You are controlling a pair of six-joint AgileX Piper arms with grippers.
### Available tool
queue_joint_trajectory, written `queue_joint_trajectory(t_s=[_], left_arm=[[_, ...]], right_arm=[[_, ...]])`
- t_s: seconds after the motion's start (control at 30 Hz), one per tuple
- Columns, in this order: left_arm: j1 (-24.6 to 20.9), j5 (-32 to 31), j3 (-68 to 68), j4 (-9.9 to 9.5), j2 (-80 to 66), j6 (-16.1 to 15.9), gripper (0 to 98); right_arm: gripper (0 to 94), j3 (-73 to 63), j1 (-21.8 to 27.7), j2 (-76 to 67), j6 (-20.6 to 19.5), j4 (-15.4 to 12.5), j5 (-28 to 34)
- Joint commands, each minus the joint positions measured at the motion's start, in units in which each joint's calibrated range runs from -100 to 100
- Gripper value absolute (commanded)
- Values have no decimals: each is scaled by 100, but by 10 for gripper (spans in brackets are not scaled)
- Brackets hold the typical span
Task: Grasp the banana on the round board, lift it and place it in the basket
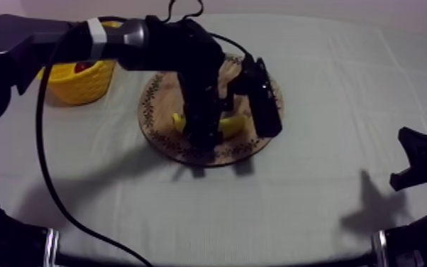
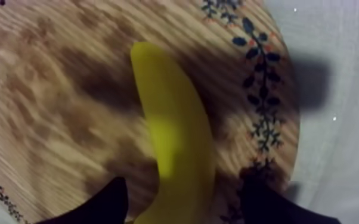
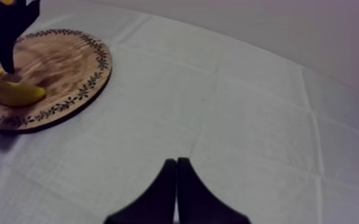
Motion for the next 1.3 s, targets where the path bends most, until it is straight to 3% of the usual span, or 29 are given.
queue_joint_trajectory(t_s=[0.0,0.33,0.77,0.9,1.1,1.27], left_arm=[[0,-10,-83,44,48,-12,680],[-11,-30,-464,142,321,-17,538],[-128,92,-912,158,857,-44,490],[-123,179,-984,162,919,-54,424],[-101,219,-1057,200,833,-81,248],[-86,264,-976,206,609,-21,208]], right_arm=[[3,-3,0,0,-2,1,2],[3,-3,0,0,-2,1,2],[3,-3,0,0,-2,1,2],[3,-3,0,0,-2,1,2],[3,-3,0,0,-2,1,2],[3,-3,0,0,-2,1,2]])
